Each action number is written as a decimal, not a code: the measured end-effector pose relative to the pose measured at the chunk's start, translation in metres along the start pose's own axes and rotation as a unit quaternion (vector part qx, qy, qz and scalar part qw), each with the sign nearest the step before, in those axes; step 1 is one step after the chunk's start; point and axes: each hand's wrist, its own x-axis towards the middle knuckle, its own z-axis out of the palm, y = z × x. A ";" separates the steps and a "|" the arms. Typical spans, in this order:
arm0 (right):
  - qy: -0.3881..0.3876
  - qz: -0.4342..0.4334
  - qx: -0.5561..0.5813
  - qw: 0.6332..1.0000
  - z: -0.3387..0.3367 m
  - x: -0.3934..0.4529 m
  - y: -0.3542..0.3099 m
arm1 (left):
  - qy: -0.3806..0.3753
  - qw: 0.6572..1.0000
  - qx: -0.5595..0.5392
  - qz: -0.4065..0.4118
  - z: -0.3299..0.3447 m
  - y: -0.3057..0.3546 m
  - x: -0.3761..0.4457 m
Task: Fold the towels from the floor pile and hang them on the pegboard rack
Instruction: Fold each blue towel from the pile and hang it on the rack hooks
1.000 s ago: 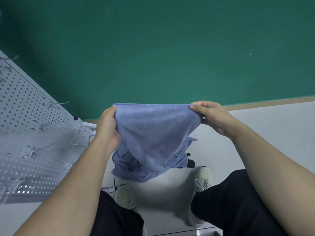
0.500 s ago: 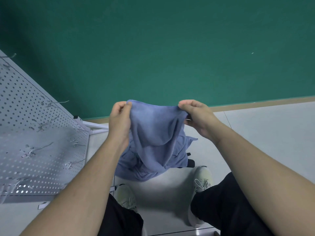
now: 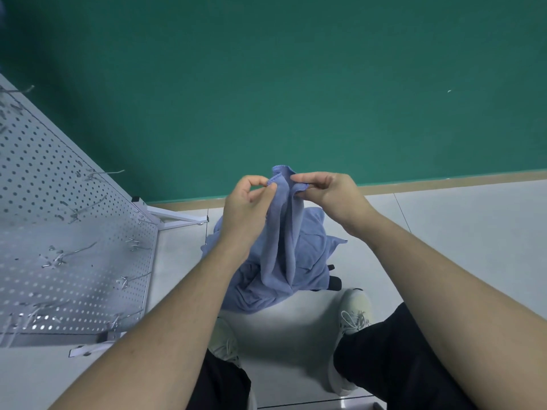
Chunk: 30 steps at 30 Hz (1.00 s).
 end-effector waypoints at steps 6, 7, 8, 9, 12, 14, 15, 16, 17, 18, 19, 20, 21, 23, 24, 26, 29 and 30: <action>0.031 -0.110 -0.156 0.981 -0.004 0.004 0.004 | 0.019 1.000 -0.009 -0.008 -0.004 -0.001 0.000; 0.047 -0.160 -0.193 0.967 -0.005 0.007 0.006 | 0.021 1.000 -0.011 -0.009 -0.005 -0.001 0.000; 0.061 -0.197 -0.228 0.952 -0.006 0.009 0.007 | 0.023 1.000 -0.014 -0.008 -0.005 -0.001 0.001; 0.061 -0.213 -0.245 0.944 -0.007 0.010 0.007 | 0.024 1.000 -0.015 -0.007 -0.005 -0.002 0.001; -0.012 -0.165 -0.180 0.970 -0.009 0.002 0.004 | 0.028 1.000 -0.009 -0.008 -0.003 -0.003 0.003; -0.023 -0.129 -0.146 0.981 -0.009 -0.002 0.001 | 0.024 1.000 -0.003 -0.017 -0.001 -0.004 0.003; -0.022 -0.122 -0.142 0.982 -0.009 -0.002 0.000 | 0.019 1.000 -0.004 -0.021 -0.001 -0.004 0.003; -0.025 -0.114 -0.135 0.984 -0.008 -0.002 -0.001 | 0.015 1.000 -0.006 -0.025 0.000 -0.004 0.003; -0.031 -0.104 -0.124 0.986 -0.008 -0.003 -0.003 | 0.012 1.000 -0.006 -0.027 0.001 -0.004 0.003; -0.038 -0.096 -0.117 0.988 -0.008 -0.003 -0.003 | 0.009 1.000 -0.003 -0.027 0.002 -0.005 0.003; -0.041 -0.091 -0.113 0.989 -0.007 -0.004 -0.003 | 0.005 1.000 -0.002 -0.027 0.002 -0.005 0.003; -0.044 -0.092 -0.111 0.989 -0.007 -0.004 -0.003 | 0.000 1.000 -0.004 -0.029 0.004 -0.005 0.003; -0.049 -0.098 -0.109 0.988 -0.007 -0.005 -0.003 | -0.006 0.999 -0.013 -0.033 0.005 -0.005 0.003; -0.066 -0.115 -0.108 0.985 -0.007 -0.004 -0.002 | -0.013 0.998 -0.040 -0.045 0.006 -0.006 0.003; -0.072 -0.120 -0.112 0.984 -0.008 -0.004 -0.002 | -0.014 0.997 -0.048 -0.050 0.006 -0.006 0.003; -0.068 -0.125 -0.113 0.983 -0.008 -0.004 -0.002 | -0.020 0.997 -0.055 -0.055 0.006 -0.007 0.003; -0.040 -0.119 -0.084 0.989 -0.008 -0.004 -0.002 | -0.038 0.997 -0.050 -0.054 0.008 -0.005 0.001; -0.031 -0.119 -0.082 0.989 -0.007 -0.004 -0.002 | -0.043 0.996 -0.049 -0.054 0.008 -0.005 0.000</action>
